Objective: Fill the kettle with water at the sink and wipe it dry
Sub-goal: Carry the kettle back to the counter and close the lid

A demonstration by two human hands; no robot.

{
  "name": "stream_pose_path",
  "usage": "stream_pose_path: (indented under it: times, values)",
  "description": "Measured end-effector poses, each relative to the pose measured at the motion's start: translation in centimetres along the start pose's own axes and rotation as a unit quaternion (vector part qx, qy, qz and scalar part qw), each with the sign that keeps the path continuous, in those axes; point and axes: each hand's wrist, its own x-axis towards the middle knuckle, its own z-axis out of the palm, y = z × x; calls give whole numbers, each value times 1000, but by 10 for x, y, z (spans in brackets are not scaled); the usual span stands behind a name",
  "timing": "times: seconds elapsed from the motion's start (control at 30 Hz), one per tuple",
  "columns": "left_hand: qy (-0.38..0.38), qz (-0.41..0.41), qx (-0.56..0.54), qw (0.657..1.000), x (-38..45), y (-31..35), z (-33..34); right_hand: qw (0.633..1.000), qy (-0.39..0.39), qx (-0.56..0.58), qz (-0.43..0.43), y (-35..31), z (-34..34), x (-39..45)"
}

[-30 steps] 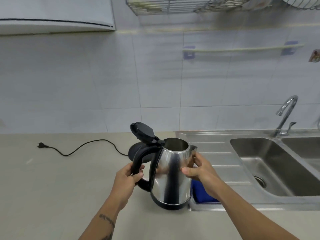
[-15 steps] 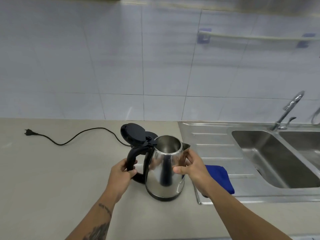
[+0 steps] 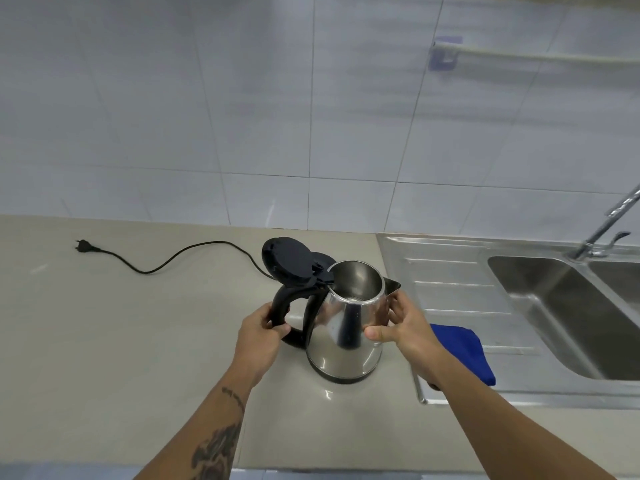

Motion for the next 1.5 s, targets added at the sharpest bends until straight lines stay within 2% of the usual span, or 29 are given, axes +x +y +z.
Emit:
stream_pose_path:
  times: [0.23, 0.4, 0.57, 0.73, 0.83, 0.9, 1.03, 1.2, 1.3, 1.5]
  values:
    - [-13, 51, 57, 997, -15, 5, -2, 1000, -1, -7, 19, 0, 0, -1]
    - [36, 162, 75, 983, -29, 13, -6, 999, -13, -30, 35, -3, -1, 0]
    - [25, 314, 37, 948, -41, 50, 1, 997, 6, -54, 56, -6, 2, 2]
    - [40, 373, 0, 927, -40, 78, 24, 997, 4, -23, 80, -4, 1, -1]
    - [50, 408, 67, 909, -39, 96, 38, 996, 1, -17, 84, -6, 0, 0]
    - [28, 425, 138, 894, -39, 105, 46, 996, 0, -15, 84, -7, 0, -1]
    - [-39, 466, 275, 840, -34, 105, 63, 997, -3, -24, 71, -6, -1, -2]
    - [-86, 468, 416, 775, -26, 93, 71, 998, -2, -27, 64, -4, -3, -2]
    - [-96, 480, 449, 747, -22, 87, 68, 997, 2, -33, 64, -2, -3, -1]
    - [-112, 492, 459, 732, -17, 90, 62, 997, 7, -45, 60, 2, -5, 3]
